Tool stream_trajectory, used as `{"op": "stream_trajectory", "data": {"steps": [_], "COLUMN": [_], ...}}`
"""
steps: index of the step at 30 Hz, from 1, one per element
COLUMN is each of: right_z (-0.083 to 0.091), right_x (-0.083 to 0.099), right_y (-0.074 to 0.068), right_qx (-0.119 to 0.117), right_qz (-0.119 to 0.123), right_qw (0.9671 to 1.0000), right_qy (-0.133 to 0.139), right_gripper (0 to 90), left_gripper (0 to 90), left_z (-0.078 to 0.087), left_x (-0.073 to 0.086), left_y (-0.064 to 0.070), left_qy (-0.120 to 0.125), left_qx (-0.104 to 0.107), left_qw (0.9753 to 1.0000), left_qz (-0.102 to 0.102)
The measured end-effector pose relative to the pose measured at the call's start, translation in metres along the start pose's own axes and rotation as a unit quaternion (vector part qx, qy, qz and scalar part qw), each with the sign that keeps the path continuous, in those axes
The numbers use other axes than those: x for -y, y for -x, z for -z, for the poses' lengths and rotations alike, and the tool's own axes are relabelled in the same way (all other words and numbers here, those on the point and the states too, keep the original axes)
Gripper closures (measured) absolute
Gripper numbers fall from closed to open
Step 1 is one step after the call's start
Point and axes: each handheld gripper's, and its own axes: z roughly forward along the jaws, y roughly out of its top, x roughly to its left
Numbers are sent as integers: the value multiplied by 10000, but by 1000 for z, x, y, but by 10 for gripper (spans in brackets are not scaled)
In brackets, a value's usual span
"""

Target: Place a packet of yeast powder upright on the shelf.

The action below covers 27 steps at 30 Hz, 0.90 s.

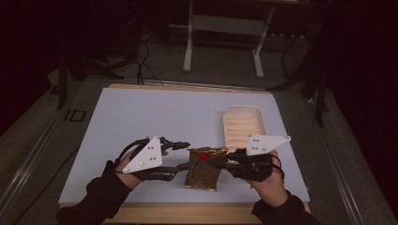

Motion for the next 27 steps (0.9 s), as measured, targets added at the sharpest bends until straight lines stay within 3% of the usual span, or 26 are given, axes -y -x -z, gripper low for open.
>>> {"op": "stream_trajectory", "data": {"steps": [4,6,7,9,12,14,16,17,19,23,27], "right_z": [8,14,17,23,31,36,39,41,48,52,57], "right_x": [-4,-6,-7,-9,-12,-13,-14,-14,-14,-12,-9], "right_y": [3,6,8,13,21,26,28,31,45,61,73], "right_qx": [161,228,233,270,288,324,369,396,536,758,830], "right_qz": [97,132,166,196,227,257,299,356,553,585,610], "right_qw": [9998,9996,9995,9992,9986,9982,9979,9977,9957,9946,9938], "right_qy": [57,129,142,236,374,424,441,430,513,392,419], "right_gripper": [797,796,796,796,797,797,796,796,796,796,796], "left_gripper": [283,234,197,151,91,19,19,19,13,13,13], "left_z": [0,3,3,6,9,12,13,15,18,21,22], "left_x": [9,15,17,21,29,35,38,43,48,59,72], "left_y": [-5,-8,-9,-10,-11,-10,-10,-10,-9,-7,-5], "left_qy": [117,288,306,264,207,39,34,-73,-50,-25,-55], "left_qx": [-101,59,32,-133,-133,-187,-196,-251,-270,-196,-148], "left_qw": [9973,9926,9908,9891,9855,9849,9842,9826,9817,9791,9761], "left_qz": [719,1178,1315,1442,1678,1720,1761,1840,1884,2025,2166]}}
